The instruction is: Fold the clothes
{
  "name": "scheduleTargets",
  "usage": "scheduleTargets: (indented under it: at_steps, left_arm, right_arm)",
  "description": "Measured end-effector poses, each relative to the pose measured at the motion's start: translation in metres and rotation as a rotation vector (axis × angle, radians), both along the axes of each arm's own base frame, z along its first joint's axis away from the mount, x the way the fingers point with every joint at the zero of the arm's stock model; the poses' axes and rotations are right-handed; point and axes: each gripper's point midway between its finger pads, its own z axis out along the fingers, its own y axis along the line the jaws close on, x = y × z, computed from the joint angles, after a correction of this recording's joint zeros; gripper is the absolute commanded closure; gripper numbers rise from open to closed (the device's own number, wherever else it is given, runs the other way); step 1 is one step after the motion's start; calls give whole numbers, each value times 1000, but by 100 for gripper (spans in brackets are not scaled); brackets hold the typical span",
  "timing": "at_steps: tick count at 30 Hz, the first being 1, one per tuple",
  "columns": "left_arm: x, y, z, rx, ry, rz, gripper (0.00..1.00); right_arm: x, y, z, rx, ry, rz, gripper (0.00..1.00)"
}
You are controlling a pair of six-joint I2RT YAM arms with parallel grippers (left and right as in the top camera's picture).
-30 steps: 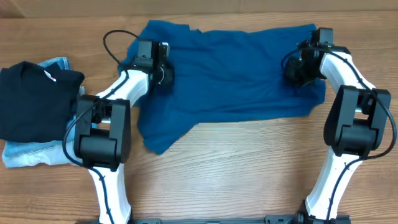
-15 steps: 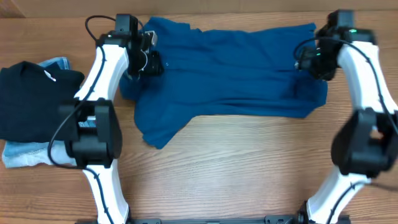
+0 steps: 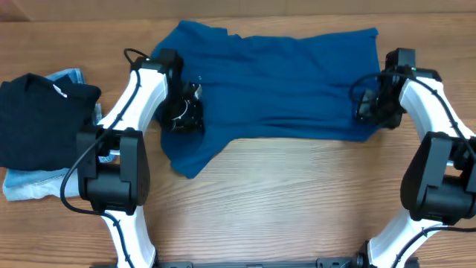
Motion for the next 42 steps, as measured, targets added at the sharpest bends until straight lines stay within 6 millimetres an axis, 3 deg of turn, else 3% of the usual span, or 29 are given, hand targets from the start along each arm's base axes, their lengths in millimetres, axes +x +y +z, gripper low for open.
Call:
scheduleTargets:
  at_steps: [1, 2, 3, 8, 12, 15, 21, 23, 25, 27, 30, 36, 38, 40, 42]
  left_arm:
    - [-2, 0, -1, 1, 7, 0, 60]
    - [-5, 0, -3, 2, 16, -1, 60]
    - [-6, 1, -4, 3, 21, -1, 60]
    - [-7, 1, -4, 4, 25, 0, 61]
    - [-8, 1, -4, 2, 25, -15, 61]
    - [-8, 1, -4, 1, 22, -25, 60]
    - [-8, 2, -4, 1, 15, -44, 58]
    - [-9, 2, -4, 1, 18, -46, 59]
    - [-17, 3, -3, 5, 53, -46, 60]
    - [-32, 5, 1, 13, 118, -46, 57]
    - [-37, 6, 2, 15, 137, -49, 50]
    - [-53, 5, 0, 21, 182, -107, 53]
    - [-63, 11, -7, 69, 215, -106, 52]
    - [-75, 29, -12, 200, 274, -42, 48]
    - [-91, 37, -6, 250, 348, -21, 46]
  right_arm:
    - [-5, 0, -6, -2, 12, 0, 58]
    - [-12, 1, -12, 0, 36, -4, 89]
    - [-14, 1, -14, -1, 42, -4, 96]
    - [-42, 6, -17, 18, 152, -30, 96]
    - [-86, 11, -12, 41, 330, -125, 96]
    - [-106, -2, -7, -5, 408, -211, 96]
    - [-124, -29, -3, -66, 457, -329, 96]
    - [-134, -33, 0, -63, 493, -353, 88]
    - [-141, -34, 3, -66, 520, -362, 87]
    - [-142, -36, 3, -75, 524, -361, 84]
    - [-141, -37, 3, -82, 522, -360, 83]
    - [-141, -37, 3, -83, 521, -360, 82]
    - [-140, -38, 2, -84, 517, -360, 81]
    - [-137, -39, 1, -86, 504, -362, 81]
    - [-135, -39, 0, -88, 492, -362, 81]
